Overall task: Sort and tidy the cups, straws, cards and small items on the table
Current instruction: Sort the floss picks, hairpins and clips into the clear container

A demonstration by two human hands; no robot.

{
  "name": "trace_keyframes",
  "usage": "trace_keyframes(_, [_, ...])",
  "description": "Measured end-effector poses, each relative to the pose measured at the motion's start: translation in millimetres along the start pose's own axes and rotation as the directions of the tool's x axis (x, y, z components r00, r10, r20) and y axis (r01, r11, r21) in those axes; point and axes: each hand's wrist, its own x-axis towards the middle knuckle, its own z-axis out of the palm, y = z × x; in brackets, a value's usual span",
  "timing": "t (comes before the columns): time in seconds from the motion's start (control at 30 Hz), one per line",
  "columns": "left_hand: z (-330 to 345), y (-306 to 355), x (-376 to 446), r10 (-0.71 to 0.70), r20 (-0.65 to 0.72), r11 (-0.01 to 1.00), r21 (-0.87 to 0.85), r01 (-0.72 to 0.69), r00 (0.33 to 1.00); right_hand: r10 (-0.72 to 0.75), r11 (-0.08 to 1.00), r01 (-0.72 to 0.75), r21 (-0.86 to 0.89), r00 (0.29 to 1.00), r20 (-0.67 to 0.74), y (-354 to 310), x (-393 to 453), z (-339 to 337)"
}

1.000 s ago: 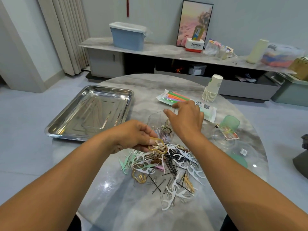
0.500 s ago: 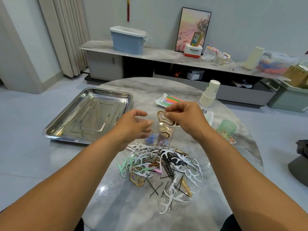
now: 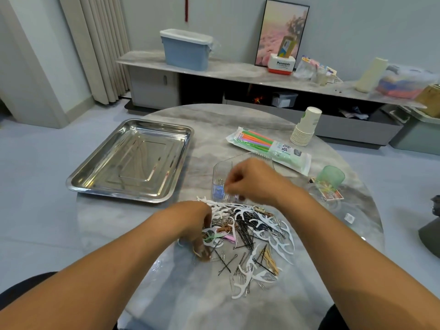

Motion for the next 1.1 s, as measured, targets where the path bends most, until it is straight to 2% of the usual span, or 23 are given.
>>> trace_keyframes(0.07, [8.5,5.2,3.0,0.037,-0.069,0.995,0.098,-0.031,0.997,0.056,0.989,-0.019,-0.145,0.965,0.257,1.4,-10.5,18.5])
trace_keyframes(0.1, [11.8,6.8,5.2,0.052,-0.097,0.992,0.123,-0.04,0.994,0.079,0.972,-0.003,-0.237,0.947,0.312,3.7,-14.5,30.4])
trace_keyframes(0.2, [14.4,8.6,10.6,0.077,-0.121,0.991,0.118,-0.063,0.99,0.064,0.874,0.088,-0.478,0.954,0.293,11.5,-20.2,58.6])
trace_keyframes(0.27, [13.6,6.7,11.8,0.078,-0.124,0.992,0.105,-0.065,0.989,0.039,0.877,0.098,-0.471,0.962,0.271,17.9,-19.4,64.6])
trace_keyframes(0.43, [10.2,0.1,16.9,0.073,-0.158,0.997,0.028,-0.069,0.985,0.105,0.907,0.028,-0.421,0.951,0.289,34.1,-20.1,57.2])
trace_keyframes(0.53, [0.7,-6.7,16.4,0.05,-0.175,0.996,-0.066,-0.062,0.983,0.148,0.917,-0.018,-0.398,0.943,0.299,40.2,-21.6,48.2])
trace_keyframes(0.7, [-11.9,-12.6,14.7,-0.029,-0.19,0.973,-0.23,-0.015,0.981,0.206,0.883,-0.077,-0.464,0.95,0.235,45.4,-21.1,29.1])
trace_keyframes(0.8, [-13.7,-14.7,11.2,-0.061,-0.157,0.981,-0.193,0.03,0.986,0.241,0.885,-0.101,-0.454,0.935,0.262,47.9,-20.9,23.6])
trace_keyframes(0.9, [-12.5,-12.2,5.2,-0.051,-0.134,0.998,-0.055,0.044,0.99,0.24,0.885,-0.116,-0.45,0.944,0.228,44.4,-22.6,23.0])
trace_keyframes(0.97, [-9.8,-4.3,2.0,0.024,-0.111,1.0,-0.007,-0.025,0.994,0.227,0.904,-0.112,-0.414,0.944,0.24,41.1,-24.9,28.7])
trace_keyframes(1.1, [6.7,15.4,-4.2,0.204,0.066,0.972,0.103,-0.211,0.977,0.186,0.871,-0.033,-0.49,0.945,0.268,39.6,-26.5,45.7])
